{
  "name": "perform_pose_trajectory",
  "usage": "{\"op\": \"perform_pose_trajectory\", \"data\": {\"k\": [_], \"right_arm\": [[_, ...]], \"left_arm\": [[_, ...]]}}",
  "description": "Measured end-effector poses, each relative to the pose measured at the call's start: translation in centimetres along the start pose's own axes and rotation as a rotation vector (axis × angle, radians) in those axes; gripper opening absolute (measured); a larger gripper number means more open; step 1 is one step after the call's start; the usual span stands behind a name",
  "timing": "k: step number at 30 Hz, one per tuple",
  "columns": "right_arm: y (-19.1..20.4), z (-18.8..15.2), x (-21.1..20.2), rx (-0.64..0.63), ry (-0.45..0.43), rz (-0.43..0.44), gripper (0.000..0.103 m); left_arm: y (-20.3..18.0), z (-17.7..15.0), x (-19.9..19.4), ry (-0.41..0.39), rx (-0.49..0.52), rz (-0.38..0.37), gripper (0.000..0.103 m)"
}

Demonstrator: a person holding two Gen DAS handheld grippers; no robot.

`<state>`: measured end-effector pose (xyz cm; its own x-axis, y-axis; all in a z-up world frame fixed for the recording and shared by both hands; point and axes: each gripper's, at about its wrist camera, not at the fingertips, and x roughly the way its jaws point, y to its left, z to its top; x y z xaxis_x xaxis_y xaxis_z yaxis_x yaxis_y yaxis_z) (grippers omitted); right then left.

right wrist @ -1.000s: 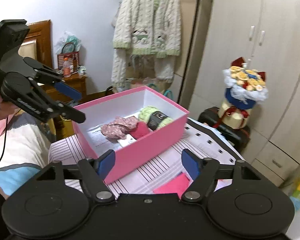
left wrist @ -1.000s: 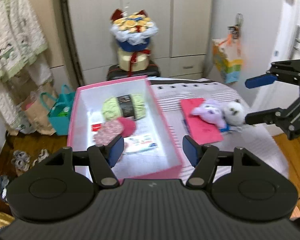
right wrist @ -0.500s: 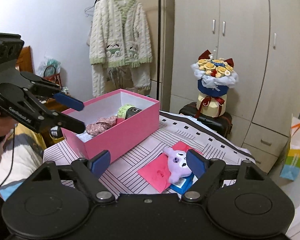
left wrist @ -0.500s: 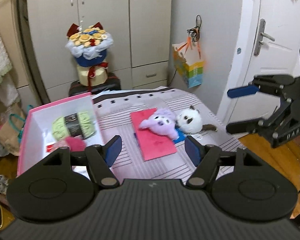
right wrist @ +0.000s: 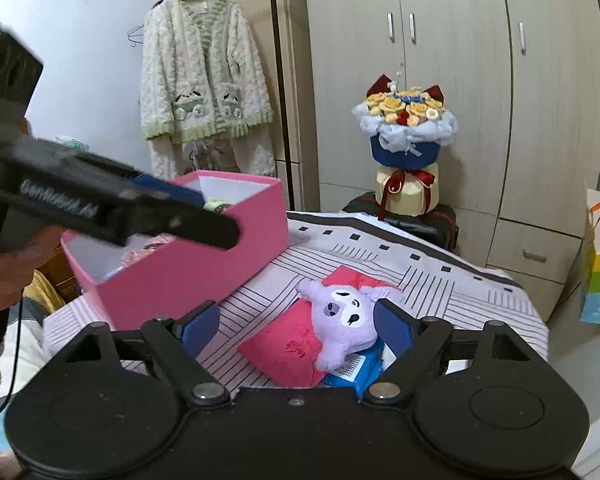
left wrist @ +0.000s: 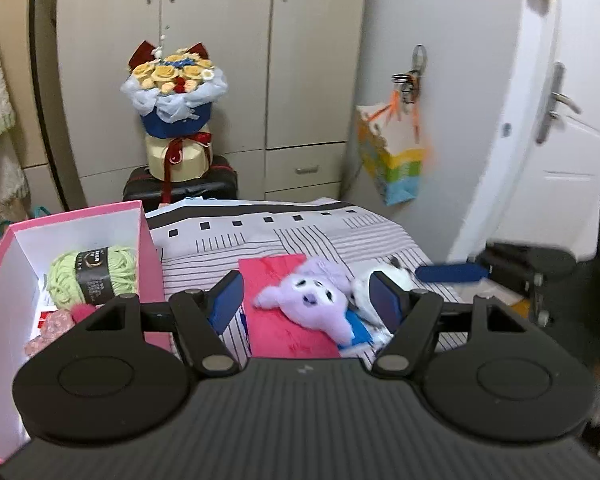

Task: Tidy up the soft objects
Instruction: 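Grasp the purple plush toy with both tools from opposite sides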

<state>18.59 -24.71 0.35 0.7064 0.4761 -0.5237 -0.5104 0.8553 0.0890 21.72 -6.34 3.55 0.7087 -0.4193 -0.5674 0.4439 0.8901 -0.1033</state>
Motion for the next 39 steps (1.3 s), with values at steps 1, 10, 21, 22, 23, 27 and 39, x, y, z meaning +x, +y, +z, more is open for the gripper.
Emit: {"op": "perform_pose_trajectory", "data": {"k": [1, 10, 21, 22, 23, 27, 39], "right_arm": [[-0.1, -0.3, 0.7, 0.004, -0.002, 0.001, 0.087], [-1.4, -2.8, 5.6, 0.127, -0.021, -0.031, 0.084], [-1.3, -3.8, 8.1, 0.090, -0.009, -0.133, 0.081], [-1.3, -3.8, 8.3, 0.080, 0.001, -0.141, 0.079], [-1.3, -3.8, 8.5, 0.071, 0.014, -0.147, 0.079], [-1.6, -3.6, 9.4, 0.059, 0.065, -0.153, 0.076], [-2.5, -3.6, 10.7, 0.127, 0.085, -0.166, 0.060]], "left_arm": [[0.1, 0.2, 0.8, 0.003, -0.015, 0.001, 0.068], [0.9, 0.3, 8.9, 0.102, -0.151, -0.005, 0.065], [1.9, -0.5, 14.3, 0.156, -0.180, 0.063, 0.050], [2.1, -0.5, 14.5, 0.169, -0.184, 0.059, 0.049], [2.3, -0.6, 14.8, 0.184, -0.200, 0.048, 0.047], [2.9, -0.8, 14.9, 0.193, -0.234, 0.035, 0.047], [4.8, -2.3, 15.0, 0.225, -0.386, -0.041, 0.049]]}}
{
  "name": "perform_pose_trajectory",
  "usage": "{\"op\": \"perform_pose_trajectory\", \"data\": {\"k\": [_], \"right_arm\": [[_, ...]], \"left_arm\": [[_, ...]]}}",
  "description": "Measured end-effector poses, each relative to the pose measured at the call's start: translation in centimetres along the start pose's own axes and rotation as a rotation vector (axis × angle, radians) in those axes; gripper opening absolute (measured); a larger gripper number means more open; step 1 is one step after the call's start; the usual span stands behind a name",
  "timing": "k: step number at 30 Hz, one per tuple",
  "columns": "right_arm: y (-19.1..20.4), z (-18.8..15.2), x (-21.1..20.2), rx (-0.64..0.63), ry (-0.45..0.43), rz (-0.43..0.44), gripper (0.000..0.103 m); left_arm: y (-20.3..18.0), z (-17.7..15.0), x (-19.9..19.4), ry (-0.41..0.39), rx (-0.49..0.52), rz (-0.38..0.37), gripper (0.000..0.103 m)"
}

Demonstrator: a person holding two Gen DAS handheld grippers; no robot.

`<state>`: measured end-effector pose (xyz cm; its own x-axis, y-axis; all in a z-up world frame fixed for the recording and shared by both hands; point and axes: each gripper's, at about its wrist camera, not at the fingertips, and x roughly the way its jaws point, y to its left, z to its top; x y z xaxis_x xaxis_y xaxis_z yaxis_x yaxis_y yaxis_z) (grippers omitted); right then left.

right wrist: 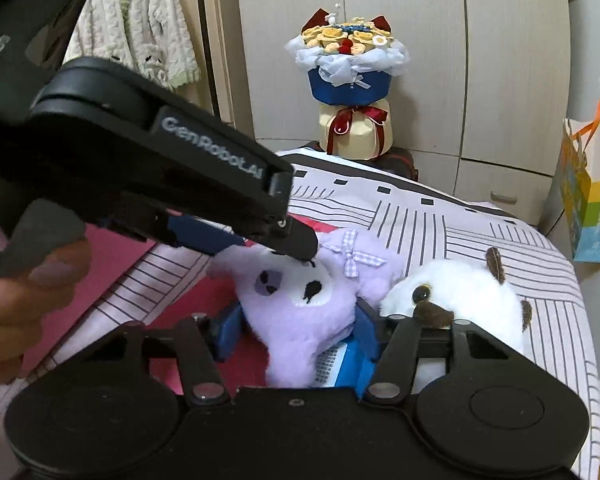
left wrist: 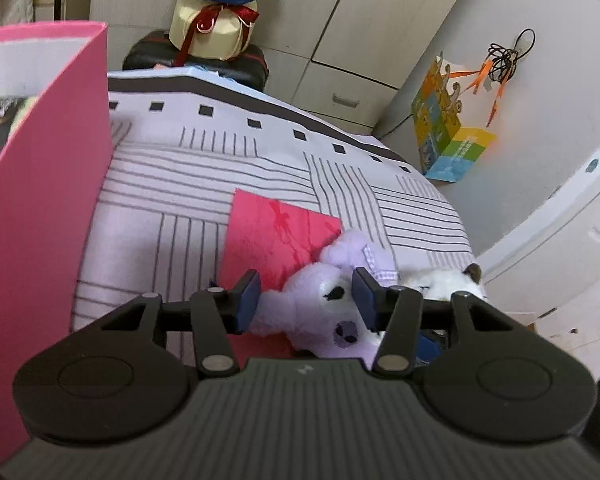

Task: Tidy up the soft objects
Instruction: 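Grasp the purple plush toy with both tools from opposite sides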

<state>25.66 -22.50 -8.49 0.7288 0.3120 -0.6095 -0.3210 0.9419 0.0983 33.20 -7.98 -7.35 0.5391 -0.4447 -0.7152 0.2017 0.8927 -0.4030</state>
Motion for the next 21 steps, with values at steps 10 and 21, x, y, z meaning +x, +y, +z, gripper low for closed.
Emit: {"op": "perform_pose_trajectory", "data": {"k": [10, 21], "right_arm": [[1.2, -0.3, -2.4, -0.008, -0.065, 0.026, 0.056], [2.9, -1.0, -6.6, -0.031, -0.073, 0.077, 0.056]], "left_arm": [[-1.2, -1.7, -3.2, -0.066, 0.053, -0.028, 0.047], [-1.7, -4.6, -8.1, -0.081, 0.119, -0.062, 0.047]]}}
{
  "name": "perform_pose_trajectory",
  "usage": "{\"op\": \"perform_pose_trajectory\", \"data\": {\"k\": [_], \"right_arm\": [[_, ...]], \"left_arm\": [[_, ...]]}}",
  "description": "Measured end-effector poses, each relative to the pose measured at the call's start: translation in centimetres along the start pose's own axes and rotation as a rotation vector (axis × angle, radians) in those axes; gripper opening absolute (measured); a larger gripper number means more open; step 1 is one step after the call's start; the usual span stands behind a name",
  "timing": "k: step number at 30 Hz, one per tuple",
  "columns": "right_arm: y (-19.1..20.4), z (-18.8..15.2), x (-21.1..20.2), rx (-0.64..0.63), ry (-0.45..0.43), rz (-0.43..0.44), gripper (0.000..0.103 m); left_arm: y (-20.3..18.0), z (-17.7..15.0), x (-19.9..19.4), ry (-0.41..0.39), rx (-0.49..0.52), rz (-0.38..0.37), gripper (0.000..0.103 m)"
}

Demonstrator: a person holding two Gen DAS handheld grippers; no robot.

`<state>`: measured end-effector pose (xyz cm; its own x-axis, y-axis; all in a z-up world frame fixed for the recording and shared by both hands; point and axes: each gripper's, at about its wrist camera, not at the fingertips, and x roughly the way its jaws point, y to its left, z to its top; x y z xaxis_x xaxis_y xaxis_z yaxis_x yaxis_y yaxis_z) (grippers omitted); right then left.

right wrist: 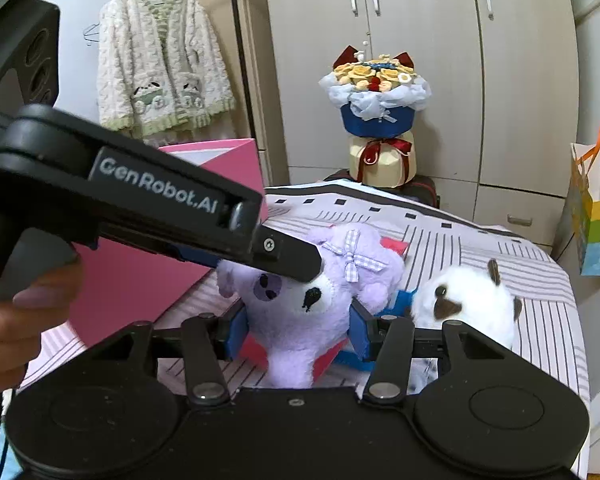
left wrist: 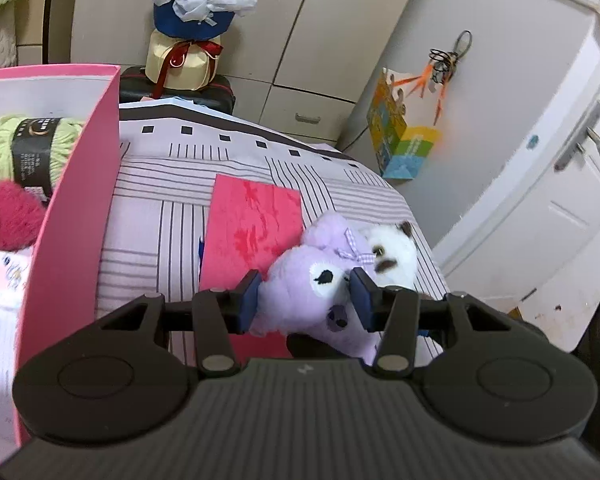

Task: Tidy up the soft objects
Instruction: 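Grasp the purple plush toy with both tools from opposite sides, then carry the purple plush into the pink box and open both tools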

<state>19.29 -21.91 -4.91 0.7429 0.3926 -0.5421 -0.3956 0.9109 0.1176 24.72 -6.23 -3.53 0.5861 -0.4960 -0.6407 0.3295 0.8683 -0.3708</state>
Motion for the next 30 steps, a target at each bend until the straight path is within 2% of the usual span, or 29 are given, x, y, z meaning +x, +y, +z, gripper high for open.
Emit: {"op": "perform_pose_trajectory", "data": {"k": [7, 19, 25, 30], "right_arm": [[1.8, -1.2, -2.7, -0.024, 0.031, 0.039, 0.056], [5.8, -2.1, -7.7, -0.110, 0.143, 0.093, 0.056], [8.2, -1.1, -9.7, -0.174, 0.165, 0.125, 0.056], [10.1, -0.1, -10.7, -0.204, 0.145, 0.183, 0.056]], "left_arm": [[-0.7, -2.5, -3.0, 0.015, 0.019, -0.019, 0.046], [-1.0, -5.6, -8.4, 0.116, 0.060, -0.097, 0.046], [-0.4, -6.4, -11.8, 0.123, 0.074, -0.136, 0.046], [0.8, -6.6, -15.0, 0.089, 0.092, -0.149, 0.046]]}}
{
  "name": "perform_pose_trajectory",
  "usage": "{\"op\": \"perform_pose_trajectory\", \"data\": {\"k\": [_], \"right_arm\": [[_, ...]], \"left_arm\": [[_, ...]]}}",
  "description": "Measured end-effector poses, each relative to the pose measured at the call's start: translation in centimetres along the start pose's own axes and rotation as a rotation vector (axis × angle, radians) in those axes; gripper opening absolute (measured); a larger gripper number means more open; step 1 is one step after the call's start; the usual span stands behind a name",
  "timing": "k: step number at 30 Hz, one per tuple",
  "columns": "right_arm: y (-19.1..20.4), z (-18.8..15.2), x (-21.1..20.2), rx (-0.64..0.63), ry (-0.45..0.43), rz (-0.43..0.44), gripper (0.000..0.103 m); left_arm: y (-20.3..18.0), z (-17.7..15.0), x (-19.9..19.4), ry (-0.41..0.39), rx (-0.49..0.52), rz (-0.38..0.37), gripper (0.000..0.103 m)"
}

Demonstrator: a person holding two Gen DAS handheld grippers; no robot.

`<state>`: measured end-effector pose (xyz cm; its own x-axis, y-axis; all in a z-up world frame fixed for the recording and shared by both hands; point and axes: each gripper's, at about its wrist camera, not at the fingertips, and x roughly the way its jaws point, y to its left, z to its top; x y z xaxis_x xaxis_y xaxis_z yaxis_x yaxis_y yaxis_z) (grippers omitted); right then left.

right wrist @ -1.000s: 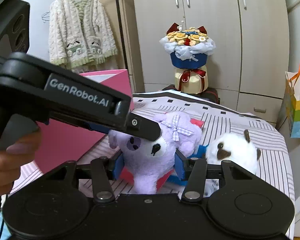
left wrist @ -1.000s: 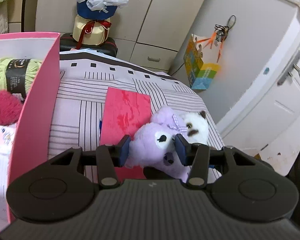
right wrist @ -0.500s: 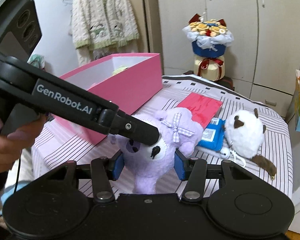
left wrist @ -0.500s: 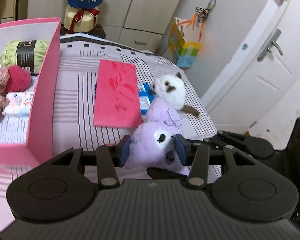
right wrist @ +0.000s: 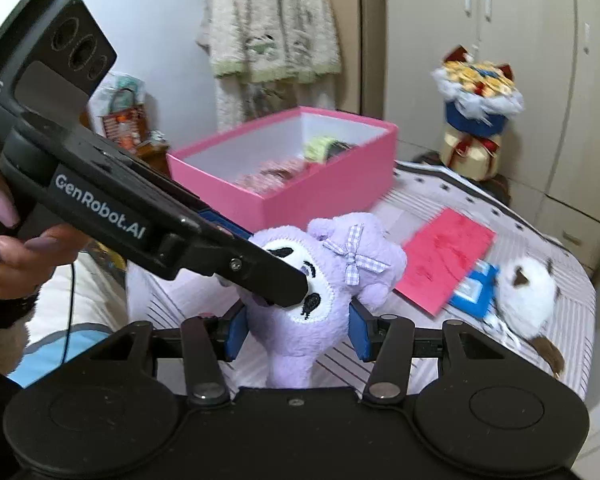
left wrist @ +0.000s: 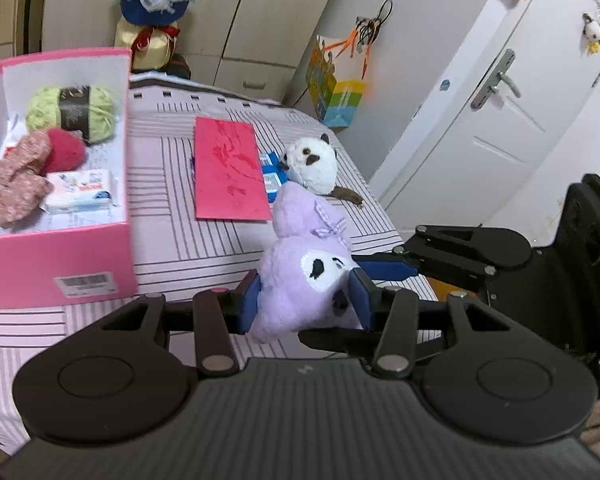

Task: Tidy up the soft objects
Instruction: 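Carry the purple plush into the pink box and open both tools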

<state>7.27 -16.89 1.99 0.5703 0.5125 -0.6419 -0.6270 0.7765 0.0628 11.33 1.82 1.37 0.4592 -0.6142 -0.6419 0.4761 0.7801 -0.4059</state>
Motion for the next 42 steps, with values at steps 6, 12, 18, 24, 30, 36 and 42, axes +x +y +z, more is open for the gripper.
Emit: {"op": "perform_pose_trajectory", "data": {"k": [6, 12, 18, 24, 30, 36, 42], "right_arm": [[1.8, 1.6, 0.6, -0.074, -0.063, 0.055, 0.056], [3.2, 4.4, 3.0, -0.132, -0.093, 0.091, 0.056], [3.7, 8.1, 5.9, -0.157, -0.111, 0.136, 0.057], [3.6, 11.5, 10.2, -0.187, -0.066, 0.150, 0.057], [2.3, 13.7, 14.9, -0.206, 0.038, 0.139, 0.057], [1.6, 14.4, 18.9, -0.260, 0.171, 0.087, 0.057], [1.2, 14.7, 20.3, -0.288, 0.225, 0.051, 0.057]], "left_arm": [[1.3, -0.4, -3.3, -0.066, 0.025, 0.042, 0.046], [3.1, 0.8, -5.1, -0.120, 0.027, 0.122, 0.046], [6.3, 2.8, -6.7, -0.177, 0.000, 0.180, 0.046], [10.3, 5.4, -5.8, -0.168, -0.061, 0.223, 0.047], [14.8, 7.9, -2.4, -0.104, -0.143, 0.231, 0.048], [17.1, 8.5, 1.2, -0.038, -0.186, 0.239, 0.048], [18.2, 9.1, 2.9, -0.021, -0.218, 0.240, 0.048]]}}
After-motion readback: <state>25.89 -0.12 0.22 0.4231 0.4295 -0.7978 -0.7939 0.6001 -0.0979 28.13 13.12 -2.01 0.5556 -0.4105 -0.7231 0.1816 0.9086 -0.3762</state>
